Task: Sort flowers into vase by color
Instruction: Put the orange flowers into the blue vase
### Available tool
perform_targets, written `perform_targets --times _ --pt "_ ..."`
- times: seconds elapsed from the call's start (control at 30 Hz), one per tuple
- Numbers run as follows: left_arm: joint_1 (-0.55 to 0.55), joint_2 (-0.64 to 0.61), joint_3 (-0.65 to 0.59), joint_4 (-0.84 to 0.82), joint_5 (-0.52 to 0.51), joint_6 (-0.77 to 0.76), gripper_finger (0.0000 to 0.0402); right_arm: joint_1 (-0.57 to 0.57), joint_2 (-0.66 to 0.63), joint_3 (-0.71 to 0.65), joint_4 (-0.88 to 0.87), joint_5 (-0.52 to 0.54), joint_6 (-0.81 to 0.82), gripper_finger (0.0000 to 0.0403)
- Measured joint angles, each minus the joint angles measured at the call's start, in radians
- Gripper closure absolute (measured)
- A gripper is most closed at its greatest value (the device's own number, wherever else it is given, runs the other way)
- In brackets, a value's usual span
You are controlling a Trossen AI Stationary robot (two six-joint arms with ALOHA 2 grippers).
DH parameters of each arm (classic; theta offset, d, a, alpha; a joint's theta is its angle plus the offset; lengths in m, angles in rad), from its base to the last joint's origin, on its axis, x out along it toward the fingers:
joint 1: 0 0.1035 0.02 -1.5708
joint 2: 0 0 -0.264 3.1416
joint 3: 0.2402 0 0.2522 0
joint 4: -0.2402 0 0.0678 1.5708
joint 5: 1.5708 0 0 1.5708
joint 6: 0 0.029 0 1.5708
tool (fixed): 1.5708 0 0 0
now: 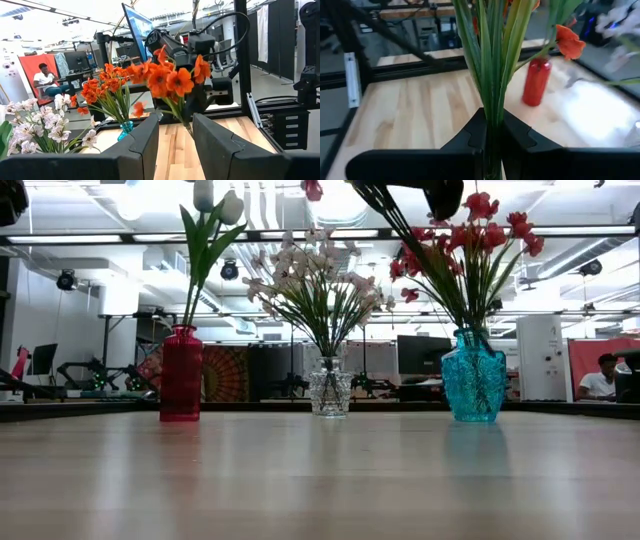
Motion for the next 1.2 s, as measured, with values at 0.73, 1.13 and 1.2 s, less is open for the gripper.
perform_targets --times 0.73,1.13,1.2 --pt "0.001 -0.003 0.000 -0.003 -0.002 0.014 0.0297 -0.028 -0.282 -0.389 0.616 0.154 -0.425 0.0376" --pt "0.002 -0.003 0.000 -0.003 -0.085 0.008 0.0296 -0.029 -0.299 -0.320 0.642 0.306 -0.782 0.0376" --pt "0.002 -0.003 0.000 -0.003 -0.085 0.008 0.0296 -0.029 -0.319 -0.321 0.642 0.305 -0.824 0.0376"
